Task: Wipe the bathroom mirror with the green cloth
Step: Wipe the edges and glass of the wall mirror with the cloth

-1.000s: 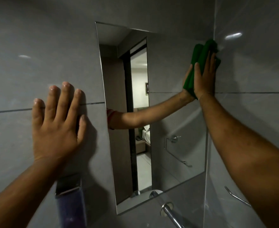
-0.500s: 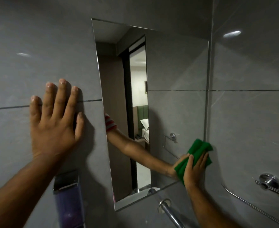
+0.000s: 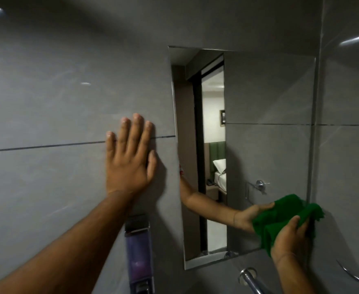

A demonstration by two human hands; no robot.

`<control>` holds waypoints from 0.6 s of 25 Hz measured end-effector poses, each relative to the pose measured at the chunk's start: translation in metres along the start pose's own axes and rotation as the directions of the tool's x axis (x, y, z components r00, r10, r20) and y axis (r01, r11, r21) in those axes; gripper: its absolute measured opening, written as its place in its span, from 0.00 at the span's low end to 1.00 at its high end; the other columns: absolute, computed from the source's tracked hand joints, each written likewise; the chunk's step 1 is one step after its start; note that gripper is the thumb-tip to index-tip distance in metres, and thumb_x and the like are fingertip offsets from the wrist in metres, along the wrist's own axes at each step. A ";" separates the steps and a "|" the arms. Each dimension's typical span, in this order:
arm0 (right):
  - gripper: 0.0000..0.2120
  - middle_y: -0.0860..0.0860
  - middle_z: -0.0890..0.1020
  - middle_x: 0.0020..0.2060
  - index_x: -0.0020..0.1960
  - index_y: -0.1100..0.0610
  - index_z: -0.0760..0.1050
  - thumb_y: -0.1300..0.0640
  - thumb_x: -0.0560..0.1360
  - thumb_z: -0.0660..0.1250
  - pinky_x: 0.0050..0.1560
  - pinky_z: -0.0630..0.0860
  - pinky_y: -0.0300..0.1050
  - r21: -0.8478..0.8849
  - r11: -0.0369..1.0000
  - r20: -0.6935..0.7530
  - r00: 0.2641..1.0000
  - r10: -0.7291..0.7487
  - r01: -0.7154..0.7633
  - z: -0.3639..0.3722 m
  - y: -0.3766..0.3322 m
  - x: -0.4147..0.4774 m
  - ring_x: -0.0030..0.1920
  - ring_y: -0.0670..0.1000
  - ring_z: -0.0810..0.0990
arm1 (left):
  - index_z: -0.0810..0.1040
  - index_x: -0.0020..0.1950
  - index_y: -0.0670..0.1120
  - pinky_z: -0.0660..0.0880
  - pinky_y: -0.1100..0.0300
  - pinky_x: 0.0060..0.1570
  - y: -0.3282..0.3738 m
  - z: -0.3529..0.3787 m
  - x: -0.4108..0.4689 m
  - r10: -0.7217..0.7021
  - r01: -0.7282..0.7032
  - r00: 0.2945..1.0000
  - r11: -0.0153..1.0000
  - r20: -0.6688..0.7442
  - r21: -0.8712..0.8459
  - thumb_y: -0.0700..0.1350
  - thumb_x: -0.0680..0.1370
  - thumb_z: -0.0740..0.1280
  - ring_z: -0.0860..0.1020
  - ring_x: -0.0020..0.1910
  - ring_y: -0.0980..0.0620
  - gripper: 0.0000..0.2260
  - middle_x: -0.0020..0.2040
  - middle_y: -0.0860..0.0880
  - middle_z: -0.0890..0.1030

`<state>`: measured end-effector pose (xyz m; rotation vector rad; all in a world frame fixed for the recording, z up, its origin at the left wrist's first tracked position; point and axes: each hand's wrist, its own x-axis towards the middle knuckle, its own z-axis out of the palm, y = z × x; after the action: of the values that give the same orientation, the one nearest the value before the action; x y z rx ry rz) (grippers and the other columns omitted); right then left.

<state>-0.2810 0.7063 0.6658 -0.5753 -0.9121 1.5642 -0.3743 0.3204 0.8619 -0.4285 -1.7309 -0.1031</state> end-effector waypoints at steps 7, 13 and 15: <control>0.29 0.45 0.67 0.79 0.88 0.56 0.55 0.48 0.91 0.54 0.70 0.74 0.30 0.372 0.920 0.174 0.964 -0.199 0.123 0.083 -0.127 -0.101 0.68 0.30 0.78 | 0.55 0.94 0.53 0.51 0.40 0.90 -0.028 -0.064 -0.002 0.108 -0.118 0.973 0.992 0.203 0.037 0.59 0.87 0.59 0.52 0.93 0.43 0.36 0.94 0.46 0.54; 0.35 0.56 0.65 0.79 0.83 0.74 0.58 0.48 0.86 0.56 0.80 0.61 0.28 0.452 0.788 0.290 0.767 -0.573 0.418 0.169 -0.218 -0.258 0.78 0.38 0.70 | 0.61 0.93 0.52 0.57 0.39 0.90 -0.100 -0.161 -0.027 -0.172 0.165 0.981 0.983 0.090 0.076 0.56 0.89 0.56 0.60 0.92 0.43 0.31 0.93 0.47 0.60; 0.34 0.68 0.65 0.82 0.81 0.77 0.60 0.51 0.87 0.56 0.87 0.63 0.51 0.395 0.789 0.371 0.704 -0.606 0.471 0.184 -0.220 -0.313 0.83 0.61 0.68 | 0.60 0.93 0.52 0.56 0.39 0.90 -0.112 -0.177 -0.045 -0.253 0.247 0.962 0.967 0.106 0.065 0.56 0.89 0.55 0.59 0.93 0.44 0.31 0.93 0.47 0.60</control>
<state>-0.2327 0.3625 0.9107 0.3053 -1.0872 1.2505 -0.2410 0.1528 0.8740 -0.1784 -1.8902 -0.2190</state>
